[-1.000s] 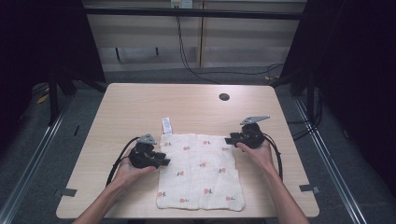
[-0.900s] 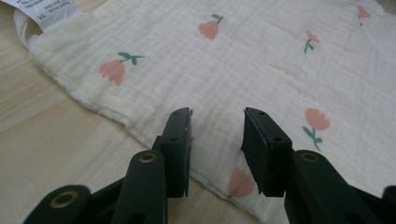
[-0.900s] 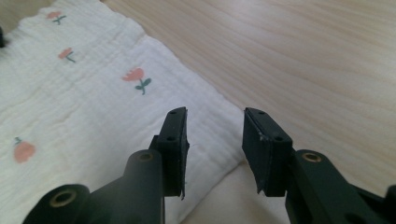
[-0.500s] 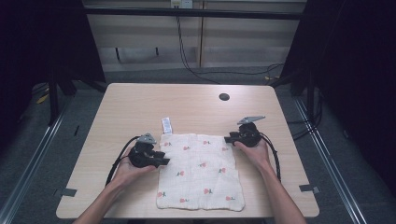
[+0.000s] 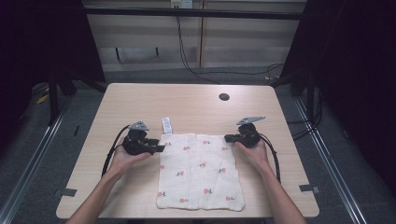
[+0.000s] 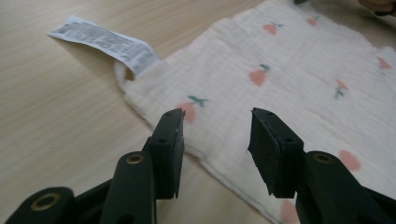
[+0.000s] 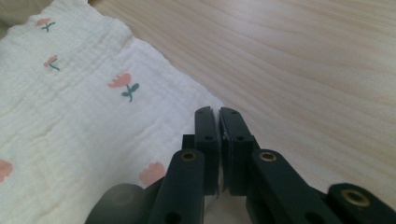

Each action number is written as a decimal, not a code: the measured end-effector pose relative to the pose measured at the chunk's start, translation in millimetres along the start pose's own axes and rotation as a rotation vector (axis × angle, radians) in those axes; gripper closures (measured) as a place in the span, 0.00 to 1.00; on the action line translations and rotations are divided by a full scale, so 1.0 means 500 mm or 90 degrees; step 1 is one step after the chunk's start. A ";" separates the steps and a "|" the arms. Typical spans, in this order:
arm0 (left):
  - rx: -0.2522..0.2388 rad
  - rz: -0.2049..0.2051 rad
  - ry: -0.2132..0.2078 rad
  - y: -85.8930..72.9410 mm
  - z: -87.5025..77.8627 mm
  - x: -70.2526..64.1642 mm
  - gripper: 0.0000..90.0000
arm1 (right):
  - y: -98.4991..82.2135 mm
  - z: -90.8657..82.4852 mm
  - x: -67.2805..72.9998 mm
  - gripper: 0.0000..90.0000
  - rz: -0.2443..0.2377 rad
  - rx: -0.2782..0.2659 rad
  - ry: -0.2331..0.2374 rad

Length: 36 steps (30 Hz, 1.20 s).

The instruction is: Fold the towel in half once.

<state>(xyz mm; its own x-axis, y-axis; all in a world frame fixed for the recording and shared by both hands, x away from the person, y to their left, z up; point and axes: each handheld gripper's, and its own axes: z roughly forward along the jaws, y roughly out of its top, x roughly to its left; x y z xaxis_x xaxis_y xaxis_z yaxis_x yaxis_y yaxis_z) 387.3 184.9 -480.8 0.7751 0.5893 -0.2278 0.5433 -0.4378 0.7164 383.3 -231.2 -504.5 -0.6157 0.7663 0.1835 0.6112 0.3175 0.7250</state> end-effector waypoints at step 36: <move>0.000 0.006 0.026 0.018 0.086 0.036 0.86 | 0.005 -0.038 0.026 0.96 -0.005 -0.031 0.012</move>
<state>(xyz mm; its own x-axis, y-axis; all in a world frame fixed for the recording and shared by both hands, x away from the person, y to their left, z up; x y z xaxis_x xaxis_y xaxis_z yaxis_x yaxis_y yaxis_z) 420.1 162.5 -506.6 0.7669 0.6118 -0.1938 0.5355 -0.4435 0.7187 367.4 -230.9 -487.8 -0.6301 0.7529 0.1899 0.5816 0.2955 0.7579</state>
